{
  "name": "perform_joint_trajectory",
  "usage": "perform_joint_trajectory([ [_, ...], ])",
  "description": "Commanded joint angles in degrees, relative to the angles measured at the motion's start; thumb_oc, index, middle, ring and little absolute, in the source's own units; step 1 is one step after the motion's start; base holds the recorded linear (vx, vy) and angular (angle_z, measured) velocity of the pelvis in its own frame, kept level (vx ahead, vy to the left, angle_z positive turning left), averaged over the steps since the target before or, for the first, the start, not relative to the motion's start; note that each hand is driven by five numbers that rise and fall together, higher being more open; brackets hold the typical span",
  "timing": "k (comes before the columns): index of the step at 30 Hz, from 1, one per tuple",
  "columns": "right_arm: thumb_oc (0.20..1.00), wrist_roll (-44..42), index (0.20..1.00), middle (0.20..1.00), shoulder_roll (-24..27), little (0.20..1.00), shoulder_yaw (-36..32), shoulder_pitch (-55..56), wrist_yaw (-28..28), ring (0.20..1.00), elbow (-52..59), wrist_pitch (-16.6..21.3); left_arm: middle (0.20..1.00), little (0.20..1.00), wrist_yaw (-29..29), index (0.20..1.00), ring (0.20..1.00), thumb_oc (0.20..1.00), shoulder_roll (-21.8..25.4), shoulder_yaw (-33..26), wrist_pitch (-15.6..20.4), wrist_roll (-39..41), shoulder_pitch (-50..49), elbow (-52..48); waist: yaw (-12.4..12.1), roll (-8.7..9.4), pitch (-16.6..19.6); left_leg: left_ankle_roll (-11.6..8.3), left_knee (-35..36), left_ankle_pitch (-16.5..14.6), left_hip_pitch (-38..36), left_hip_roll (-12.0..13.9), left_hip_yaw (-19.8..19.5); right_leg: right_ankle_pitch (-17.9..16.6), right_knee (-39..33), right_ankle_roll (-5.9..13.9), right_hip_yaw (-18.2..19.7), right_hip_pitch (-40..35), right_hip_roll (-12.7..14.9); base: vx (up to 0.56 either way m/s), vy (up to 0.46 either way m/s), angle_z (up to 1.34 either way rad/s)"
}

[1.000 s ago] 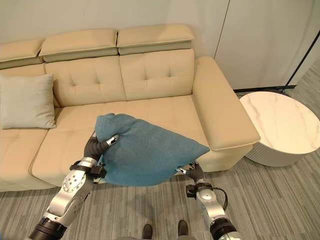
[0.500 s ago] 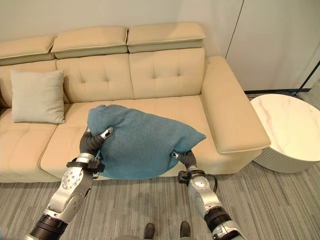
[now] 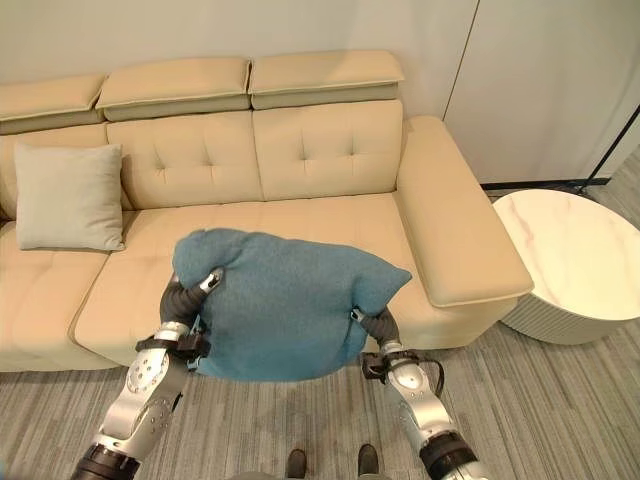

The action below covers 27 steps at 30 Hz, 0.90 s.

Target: Pick up all the scattered cushions and arrange them neatly on the sofa.

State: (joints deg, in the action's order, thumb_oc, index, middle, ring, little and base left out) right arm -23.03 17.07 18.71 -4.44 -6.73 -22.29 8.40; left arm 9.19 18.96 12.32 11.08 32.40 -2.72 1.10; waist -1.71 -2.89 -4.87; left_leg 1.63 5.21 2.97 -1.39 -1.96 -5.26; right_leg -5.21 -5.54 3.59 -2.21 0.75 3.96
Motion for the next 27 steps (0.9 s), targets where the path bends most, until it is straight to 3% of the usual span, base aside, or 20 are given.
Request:
perform_joint_trajectory([
  [1,0.200,1.2,0.200,0.200,-2.5,0.200,-2.3,-2.8,1.0,0.200,5.7,4.9,0.200,0.200,-1.7,0.200,0.200,0.200,1.0,-1.2,4.6,-4.6,4.7,-0.6,0.1,3.15,3.7,-2.71,-0.6,-6.1,-2.0,0.2,0.1,4.8,0.5,3.09,-1.0,-4.5,1.5,-0.06,0.010,-0.03],
  [17,0.200,11.8,0.200,0.200,0.3,0.200,-7.5,1.0,-3.7,0.200,7.2,2.8,0.200,0.200,-1.7,0.200,0.200,0.200,0.9,-1.1,2.5,-8.4,0.9,6.1,0.6,5.62,3.4,-2.41,-0.6,-5.6,-0.9,0.6,0.8,3.7,1.8,3.30,-0.3,-2.0,1.2,-0.04,0.014,-0.05],
  [27,0.200,12.6,0.200,0.200,-0.1,0.200,-6.5,-0.5,-3.3,0.200,5.8,2.4,0.200,0.200,-1.8,0.200,0.200,0.200,2.1,-0.9,2.6,-9.2,1.6,5.3,-0.3,7.01,1.0,-0.33,-8.0,-9.1,2.6,-1.4,0.8,3.1,6.4,4.43,2.5,1.2,2.6,-0.04,0.082,-0.18],
])
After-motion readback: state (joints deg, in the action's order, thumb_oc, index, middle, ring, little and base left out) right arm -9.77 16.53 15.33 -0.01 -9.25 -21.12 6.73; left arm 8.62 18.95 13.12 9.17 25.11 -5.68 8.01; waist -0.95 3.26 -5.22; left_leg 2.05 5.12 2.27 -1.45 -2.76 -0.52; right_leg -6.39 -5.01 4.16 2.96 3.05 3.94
